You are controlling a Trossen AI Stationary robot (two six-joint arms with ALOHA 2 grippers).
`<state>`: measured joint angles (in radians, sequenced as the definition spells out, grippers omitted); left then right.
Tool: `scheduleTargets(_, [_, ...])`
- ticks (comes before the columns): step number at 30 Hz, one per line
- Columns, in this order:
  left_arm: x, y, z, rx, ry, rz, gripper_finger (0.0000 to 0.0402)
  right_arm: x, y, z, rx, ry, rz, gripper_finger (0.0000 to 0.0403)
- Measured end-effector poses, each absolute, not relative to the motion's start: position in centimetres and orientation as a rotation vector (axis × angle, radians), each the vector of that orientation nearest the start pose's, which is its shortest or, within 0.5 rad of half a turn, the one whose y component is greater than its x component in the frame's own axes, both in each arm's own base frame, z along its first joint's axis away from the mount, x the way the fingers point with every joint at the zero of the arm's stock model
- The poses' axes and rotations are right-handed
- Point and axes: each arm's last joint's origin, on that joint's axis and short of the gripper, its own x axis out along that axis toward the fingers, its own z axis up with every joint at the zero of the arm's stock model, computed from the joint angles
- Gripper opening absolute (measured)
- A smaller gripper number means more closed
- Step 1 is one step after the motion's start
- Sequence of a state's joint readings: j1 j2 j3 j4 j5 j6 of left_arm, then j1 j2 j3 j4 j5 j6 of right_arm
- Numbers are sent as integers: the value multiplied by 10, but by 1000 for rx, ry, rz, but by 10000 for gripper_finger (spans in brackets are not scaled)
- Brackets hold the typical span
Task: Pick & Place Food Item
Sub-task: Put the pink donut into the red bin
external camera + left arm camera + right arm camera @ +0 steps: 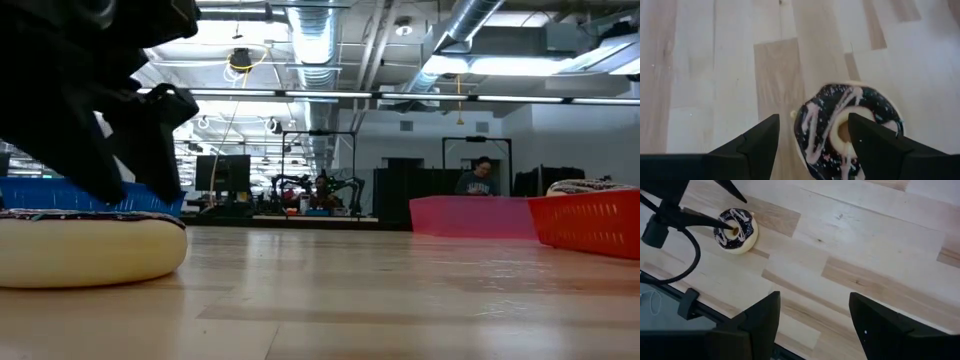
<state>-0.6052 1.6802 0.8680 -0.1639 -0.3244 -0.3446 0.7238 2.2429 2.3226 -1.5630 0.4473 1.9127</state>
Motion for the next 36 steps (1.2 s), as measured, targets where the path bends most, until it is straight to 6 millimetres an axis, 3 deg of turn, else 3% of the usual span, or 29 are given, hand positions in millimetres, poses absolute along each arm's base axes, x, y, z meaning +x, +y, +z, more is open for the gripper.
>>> scheduleTargets(10, [256, -164, 139, 129, 949, -103, 230, 330, 279, 296, 871, 856, -903, 229])
scheduleTargets(21, [267, -148, 132, 54, 942, -149, 215, 333, 275, 296, 877, 848, -915, 229])
scheduleTargets(36, [268, -149, 132, 69, 937, -218, 204, 341, 267, 296, 890, 822, -932, 229])
